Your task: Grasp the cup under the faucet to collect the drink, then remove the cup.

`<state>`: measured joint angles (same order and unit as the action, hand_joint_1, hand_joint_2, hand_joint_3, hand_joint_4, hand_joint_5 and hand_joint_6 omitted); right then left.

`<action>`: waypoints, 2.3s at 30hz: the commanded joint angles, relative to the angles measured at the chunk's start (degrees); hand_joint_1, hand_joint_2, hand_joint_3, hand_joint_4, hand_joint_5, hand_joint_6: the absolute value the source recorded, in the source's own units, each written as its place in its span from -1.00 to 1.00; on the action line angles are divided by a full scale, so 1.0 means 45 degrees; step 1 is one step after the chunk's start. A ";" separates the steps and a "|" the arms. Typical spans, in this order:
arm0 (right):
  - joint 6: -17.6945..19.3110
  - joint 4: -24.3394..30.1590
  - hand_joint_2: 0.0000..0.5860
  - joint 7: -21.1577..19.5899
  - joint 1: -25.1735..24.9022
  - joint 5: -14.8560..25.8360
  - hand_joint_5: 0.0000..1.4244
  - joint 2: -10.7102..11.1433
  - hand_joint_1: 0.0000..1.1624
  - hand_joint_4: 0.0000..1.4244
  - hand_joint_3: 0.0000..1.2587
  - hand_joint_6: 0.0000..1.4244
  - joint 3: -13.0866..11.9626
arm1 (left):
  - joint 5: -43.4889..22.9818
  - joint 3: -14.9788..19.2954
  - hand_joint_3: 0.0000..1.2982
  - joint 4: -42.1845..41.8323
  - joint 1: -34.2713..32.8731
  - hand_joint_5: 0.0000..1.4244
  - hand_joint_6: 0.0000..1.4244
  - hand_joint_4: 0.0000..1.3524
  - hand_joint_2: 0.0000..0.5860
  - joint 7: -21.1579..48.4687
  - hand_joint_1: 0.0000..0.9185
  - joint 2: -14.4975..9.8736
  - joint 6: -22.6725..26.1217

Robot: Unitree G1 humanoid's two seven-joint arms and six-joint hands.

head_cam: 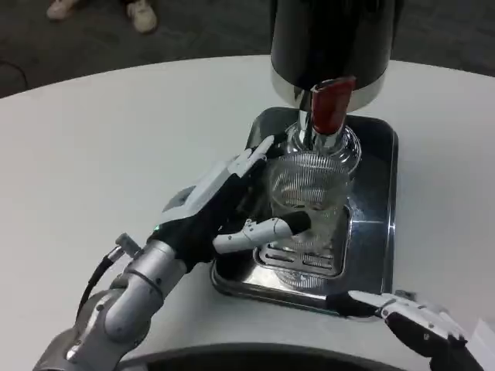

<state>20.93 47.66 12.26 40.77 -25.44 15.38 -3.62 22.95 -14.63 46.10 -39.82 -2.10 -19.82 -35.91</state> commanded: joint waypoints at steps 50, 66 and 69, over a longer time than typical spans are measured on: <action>0.0461 0.0037 0.83 -0.0098 0.0741 0.0628 -0.73 -0.0036 0.13 -0.63 -0.54 -0.87 -0.0537 | -1.0943 0.4215 -0.68 -0.9454 0.1488 -0.59 -0.67 -0.68 -0.79 0.8397 -1.00 -0.0527 0.8673; 0.0390 -0.0127 0.83 -0.0148 0.0616 0.0682 -0.73 -0.0109 0.13 -0.63 -0.54 -0.87 -0.0636 | -1.0056 0.3610 -0.69 -0.8664 -0.0008 -0.61 -0.68 -0.70 -0.79 0.8686 -1.00 0.0474 0.8783; 0.0413 -0.0122 0.83 -0.0150 0.0648 0.0742 -0.73 -0.0110 0.13 -0.63 -0.54 -0.87 -0.0730 | -0.9782 0.3503 -0.69 -0.8513 -0.0214 -0.62 -0.69 -0.70 -0.79 0.8794 -1.00 0.0554 0.8559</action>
<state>21.84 47.47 12.11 43.16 -22.89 15.15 -6.45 -22.00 1.60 7.10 -39.52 36.63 -17.64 4.12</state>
